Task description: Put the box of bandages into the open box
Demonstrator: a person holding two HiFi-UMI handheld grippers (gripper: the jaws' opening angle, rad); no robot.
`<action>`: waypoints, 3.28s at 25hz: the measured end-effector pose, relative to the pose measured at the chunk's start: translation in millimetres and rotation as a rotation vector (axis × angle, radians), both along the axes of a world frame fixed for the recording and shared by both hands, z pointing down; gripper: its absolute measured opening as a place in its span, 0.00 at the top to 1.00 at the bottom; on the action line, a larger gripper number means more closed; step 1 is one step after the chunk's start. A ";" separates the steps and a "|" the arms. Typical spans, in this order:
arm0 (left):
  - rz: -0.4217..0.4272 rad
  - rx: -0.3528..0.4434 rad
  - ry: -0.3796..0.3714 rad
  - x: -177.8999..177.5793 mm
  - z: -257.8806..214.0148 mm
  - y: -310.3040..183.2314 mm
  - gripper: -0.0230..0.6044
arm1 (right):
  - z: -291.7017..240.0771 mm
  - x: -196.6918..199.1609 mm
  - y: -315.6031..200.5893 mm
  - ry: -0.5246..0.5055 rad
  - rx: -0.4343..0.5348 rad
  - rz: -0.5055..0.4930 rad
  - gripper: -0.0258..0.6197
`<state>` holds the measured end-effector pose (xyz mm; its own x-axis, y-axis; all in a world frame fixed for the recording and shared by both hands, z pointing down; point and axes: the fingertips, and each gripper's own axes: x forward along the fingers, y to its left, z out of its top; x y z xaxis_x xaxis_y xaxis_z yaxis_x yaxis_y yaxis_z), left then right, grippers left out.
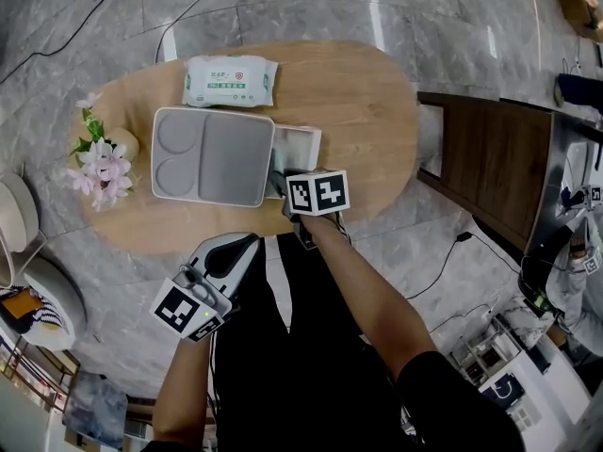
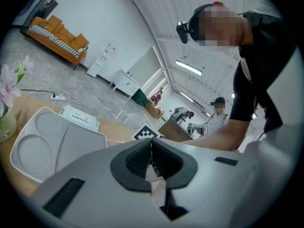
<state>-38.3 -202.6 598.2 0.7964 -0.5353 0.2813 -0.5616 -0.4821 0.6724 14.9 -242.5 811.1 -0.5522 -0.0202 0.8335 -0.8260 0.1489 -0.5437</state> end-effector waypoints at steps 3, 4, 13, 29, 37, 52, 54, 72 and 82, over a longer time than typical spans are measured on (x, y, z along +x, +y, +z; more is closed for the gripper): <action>0.002 0.000 0.002 0.6 -0.5 -0.2 0.94 | 1.9 5.4 0.1 0.036 0.014 -0.022 0.84; 0.002 0.001 0.002 0.9 -0.4 -0.4 0.94 | 1.9 7.6 -0.5 0.047 0.021 -0.025 0.83; 0.013 0.008 0.003 5.2 -0.8 -1.4 0.94 | -11.0 17.0 -7.0 0.089 0.107 -0.072 0.79; 0.026 -0.001 0.015 8.1 1.1 -0.1 0.94 | -7.3 19.4 -1.7 0.069 0.080 0.052 0.93; 0.018 0.006 0.023 7.9 -0.2 -1.8 0.94 | -6.2 14.3 1.4 0.153 0.161 -0.093 0.70; 0.015 0.046 0.015 -4.2 -19.3 -10.2 0.94 | -85.3 28.0 -38.1 0.145 0.406 -0.030 0.72; 0.017 0.077 0.015 -8.6 -37.6 -17.9 0.94 | -127.2 26.6 -49.1 0.103 0.495 -0.010 0.86; 0.151 0.523 0.016 -34.8 -333.0 -39.9 0.94 | -609.9 -27.5 -15.3 -0.674 1.266 -0.080 0.94; 0.130 0.670 0.040 -30.0 -410.7 38.6 0.94 | -669.9 -8.0 110.0 -0.785 1.363 -0.389 0.95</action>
